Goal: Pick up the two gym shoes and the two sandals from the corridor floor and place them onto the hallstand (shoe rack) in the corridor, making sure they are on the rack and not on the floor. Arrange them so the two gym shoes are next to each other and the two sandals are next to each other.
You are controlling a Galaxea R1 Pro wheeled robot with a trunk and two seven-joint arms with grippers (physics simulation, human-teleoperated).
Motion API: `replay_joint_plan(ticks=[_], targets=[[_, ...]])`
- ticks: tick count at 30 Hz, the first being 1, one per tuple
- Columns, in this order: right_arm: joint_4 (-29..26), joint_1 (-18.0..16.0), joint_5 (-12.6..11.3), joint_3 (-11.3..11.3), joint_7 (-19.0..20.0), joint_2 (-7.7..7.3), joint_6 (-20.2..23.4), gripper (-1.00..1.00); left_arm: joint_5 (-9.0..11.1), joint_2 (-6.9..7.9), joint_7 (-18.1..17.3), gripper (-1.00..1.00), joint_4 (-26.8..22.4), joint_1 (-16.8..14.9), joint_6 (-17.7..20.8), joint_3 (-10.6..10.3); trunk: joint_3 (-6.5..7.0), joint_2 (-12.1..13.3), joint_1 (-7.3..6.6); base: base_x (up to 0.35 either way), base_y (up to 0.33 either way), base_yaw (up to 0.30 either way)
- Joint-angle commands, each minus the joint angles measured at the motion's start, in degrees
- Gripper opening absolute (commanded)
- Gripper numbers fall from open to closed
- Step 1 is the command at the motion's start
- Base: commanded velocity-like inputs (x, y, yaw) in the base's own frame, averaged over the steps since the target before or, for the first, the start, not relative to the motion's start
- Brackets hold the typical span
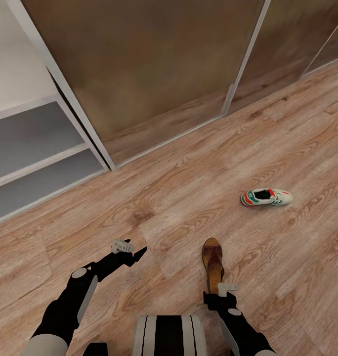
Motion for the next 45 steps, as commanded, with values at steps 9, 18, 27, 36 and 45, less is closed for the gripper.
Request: replay_joint_plan(ticks=[9,18,27,36,45], targets=[[-0.1,0.0,0.5,-0.4,0.0,0.01,0.1,1.00,0.0,-0.05,-0.4,1.00,-0.1,0.0,0.6,0.1,-0.03,0.0,-0.01,0.034,0.000,0.000],[-0.1,0.0,0.5,-0.5,0.0,0.01,0.1,-1.00,0.0,-0.12,-0.4,1.00,-0.1,0.0,0.6,0.1,-0.03,0.0,-0.01,0.016,0.000,0.000],[-0.1,0.0,0.5,-0.5,0.0,0.01,0.1,-1.00,0.0,-0.21,-0.4,1.00,-0.1,0.0,0.6,0.1,-0.03,0.0,-0.01,0.001,0.000,0.000],[-0.1,0.0,0.5,-0.5,0.0,0.01,0.1,-1.00,-0.1,-0.22,-0.4,1.00,-0.1,0.0,0.6,0.1,-0.03,0.0,-0.01,0.000,0.000,0.000],[-0.1,0.0,0.5,-0.5,0.0,0.01,0.1,-1.00,-0.1,-0.07,-0.4,1.00,-0.2,0.0,0.5,0.1,-0.03,0.0,-0.01,0.000,0.000,0.000]])
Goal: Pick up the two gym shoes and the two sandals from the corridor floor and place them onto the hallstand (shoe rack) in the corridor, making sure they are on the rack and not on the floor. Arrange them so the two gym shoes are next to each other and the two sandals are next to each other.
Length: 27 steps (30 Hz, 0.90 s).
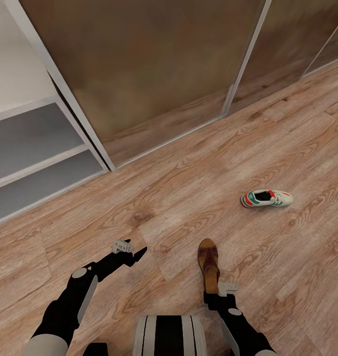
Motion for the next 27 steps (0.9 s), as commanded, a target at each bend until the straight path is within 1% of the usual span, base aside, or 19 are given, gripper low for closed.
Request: replay_joint_plan(ticks=[1,7,12,19,22,27], targets=[[0.0,0.0,0.3,-0.4,0.0,0.07,0.1,-1.00,0.0,0.00,-0.4,1.00,-0.1,0.0,0.6,0.1,-0.03,0.0,-0.01,0.000,0.000,0.000],[0.0,0.0,0.3,-0.4,0.0,0.07,0.1,-1.00,0.2,0.14,-0.3,1.00,-1.3,0.0,0.6,0.2,-0.03,0.0,-0.01,0.000,0.000,0.000],[0.0,0.0,0.4,-0.4,0.0,0.01,0.1,-1.00,-0.1,-0.02,-0.3,1.00,-2.2,0.0,0.6,0.2,1.08,0.1,-0.14,0.000,0.000,0.000],[0.0,0.0,0.4,-0.3,0.1,-0.08,-0.2,-1.00,-0.1,0.18,-0.3,1.00,-2.4,0.0,0.6,0.3,2.63,0.1,-0.32,0.000,0.000,0.000],[0.1,0.0,0.4,-0.3,0.1,-0.09,-1.0,-1.00,-0.1,0.23,-0.3,1.00,-2.4,0.0,0.6,0.3,3.29,0.2,-0.40,0.000,0.000,0.000],[0.4,0.1,0.6,-0.1,0.2,-0.10,-5.2,-1.00,-0.5,0.52,-0.3,1.00,-2.4,0.1,0.6,0.4,4.40,0.3,-0.52,0.000,0.000,0.000]])
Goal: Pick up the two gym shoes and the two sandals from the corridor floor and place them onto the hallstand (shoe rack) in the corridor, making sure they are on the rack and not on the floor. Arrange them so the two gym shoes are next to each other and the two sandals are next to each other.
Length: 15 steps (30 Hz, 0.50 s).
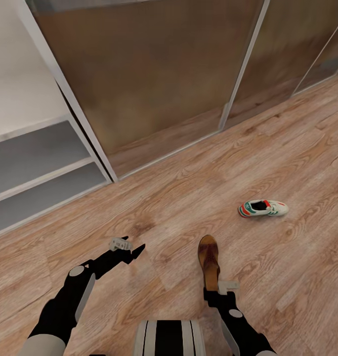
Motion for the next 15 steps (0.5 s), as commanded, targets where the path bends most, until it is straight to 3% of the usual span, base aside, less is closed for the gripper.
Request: replay_joint_plan(ticks=[1,5,15], targets=[[0.1,0.0,0.3,-0.4,-0.1,0.07,-0.8,-1.00,-0.1,0.03,-0.4,1.00,0.0,0.1,0.5,0.3,0.20,0.0,-0.03,0.000,0.000,0.000],[0.1,0.0,0.4,-0.3,-0.1,0.13,-1.1,-1.00,-0.1,0.20,-0.3,1.00,0.3,0.3,0.5,0.5,1.08,0.1,-0.13,0.000,0.000,0.000],[-0.4,0.1,0.4,-0.4,-0.2,0.22,-1.2,-1.00,-0.1,1.42,0.9,1.00,2.9,4.0,0.3,1.0,4.07,0.2,-0.39,0.000,0.000,-0.003]])
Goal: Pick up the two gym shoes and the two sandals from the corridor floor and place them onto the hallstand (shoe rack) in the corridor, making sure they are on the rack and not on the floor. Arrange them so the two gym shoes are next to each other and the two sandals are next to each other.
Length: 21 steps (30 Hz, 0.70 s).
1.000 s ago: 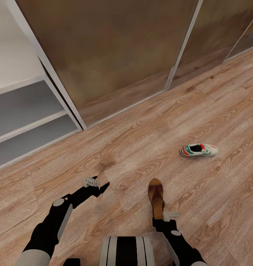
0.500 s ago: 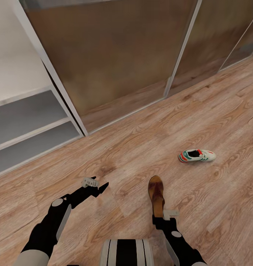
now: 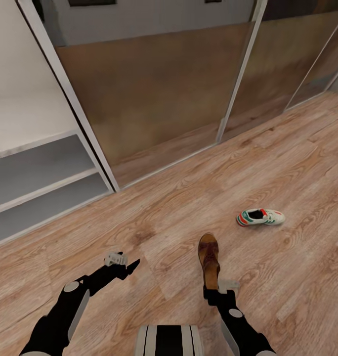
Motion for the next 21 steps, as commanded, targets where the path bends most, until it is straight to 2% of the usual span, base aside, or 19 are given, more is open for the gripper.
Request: replay_joint_plan(ticks=[1,7,10,12,15,17,21], targets=[[0.0,0.0,0.3,-0.4,0.0,-0.06,-0.1,-1.00,0.0,0.02,0.1,1.00,1.1,0.2,0.2,0.7,0.29,0.0,-0.03,0.000,0.000,0.000],[0.0,0.0,0.5,-0.2,0.2,-1.96,-0.1,-1.00,-0.1,0.11,2.5,1.00,7.7,0.5,-1.6,4.7,2.16,0.1,-0.19,0.000,0.000,0.000],[0.2,0.0,0.6,-0.1,0.2,-3.16,-0.2,-1.00,-0.1,0.33,2.9,1.00,10.8,0.9,-6.2,6.8,3.09,0.1,-0.26,0.000,0.000,0.000],[0.5,0.1,0.5,-0.1,0.3,-5.21,-1.2,-1.00,0.0,0.45,3.1,1.00,14.7,2.2,-12.1,8.7,3.72,0.2,-0.31,0.000,0.000,0.000],[0.6,1.2,0.5,-0.1,0.4,-7.06,-4.4,-1.00,0.2,0.72,3.2,1.00,16.9,2.8,-14.7,9.6,4.65,0.2,-0.39,0.000,0.000,0.000],[0.7,2.3,0.4,-0.2,0.3,-7.94,-6.0,-1.00,0.4,0.90,3.2,1.00,17.2,2.8,-15.0,9.7,5.28,0.2,-0.44,0.000,0.000,0.000],[1.4,3.6,0.4,-0.2,0.3,-8.64,-8.6,-1.00,0.5,1.43,3.3,1.00,17.5,3.0,-15.2,10.0,6.52,0.3,-0.55,0.000,0.000,0.000]])
